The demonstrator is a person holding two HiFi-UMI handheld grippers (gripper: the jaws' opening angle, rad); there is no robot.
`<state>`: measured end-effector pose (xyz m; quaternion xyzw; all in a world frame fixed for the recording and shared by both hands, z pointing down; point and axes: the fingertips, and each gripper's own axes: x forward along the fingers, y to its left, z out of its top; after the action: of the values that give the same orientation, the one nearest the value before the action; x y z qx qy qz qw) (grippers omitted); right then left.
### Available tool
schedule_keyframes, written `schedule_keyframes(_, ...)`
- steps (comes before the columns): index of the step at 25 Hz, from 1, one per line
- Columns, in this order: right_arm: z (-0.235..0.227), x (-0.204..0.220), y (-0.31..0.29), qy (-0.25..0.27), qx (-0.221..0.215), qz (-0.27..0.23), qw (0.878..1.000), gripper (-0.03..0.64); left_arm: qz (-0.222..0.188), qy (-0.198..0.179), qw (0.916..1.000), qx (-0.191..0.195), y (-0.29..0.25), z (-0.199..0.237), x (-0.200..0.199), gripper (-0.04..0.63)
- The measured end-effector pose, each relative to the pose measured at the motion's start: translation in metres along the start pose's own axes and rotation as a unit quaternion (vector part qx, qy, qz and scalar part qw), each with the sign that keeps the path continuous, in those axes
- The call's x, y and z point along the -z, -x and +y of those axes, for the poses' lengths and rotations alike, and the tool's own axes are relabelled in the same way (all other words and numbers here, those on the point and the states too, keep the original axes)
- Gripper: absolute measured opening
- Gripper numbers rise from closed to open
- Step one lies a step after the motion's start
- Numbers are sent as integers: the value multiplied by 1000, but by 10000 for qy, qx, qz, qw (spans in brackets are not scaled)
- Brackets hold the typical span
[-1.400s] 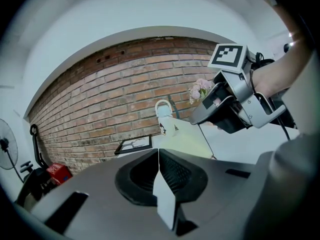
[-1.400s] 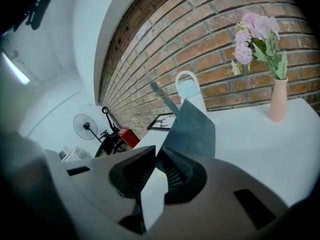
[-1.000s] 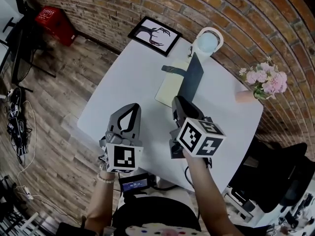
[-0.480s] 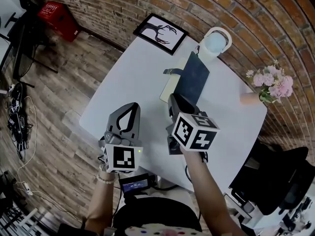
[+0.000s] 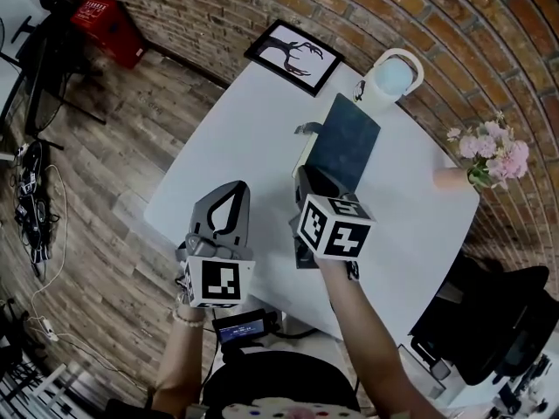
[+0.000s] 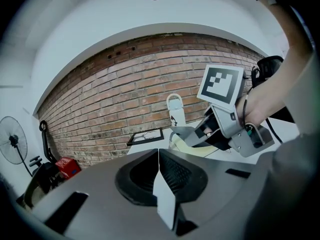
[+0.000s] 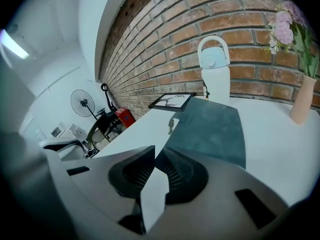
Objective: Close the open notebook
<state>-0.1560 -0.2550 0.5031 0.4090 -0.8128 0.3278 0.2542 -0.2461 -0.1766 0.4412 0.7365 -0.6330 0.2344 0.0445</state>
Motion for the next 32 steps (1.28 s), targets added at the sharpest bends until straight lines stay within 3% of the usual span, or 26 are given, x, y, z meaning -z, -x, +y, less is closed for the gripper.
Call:
schedule_keyframes(14,-15,19,-30,-153,97,154,9997,41,124,57,9999,-65,10,0,12,20)
schedule_keyframes(21,-10,4,-1,67,-170,-363,9992,41,-169,18,9998,-97,18,-7,-14,20)
schedule_keyframes(32,-18,-27,88,589,-380,-1356,9883,41,-679,139,9975,-131,41,-39,-65,17)
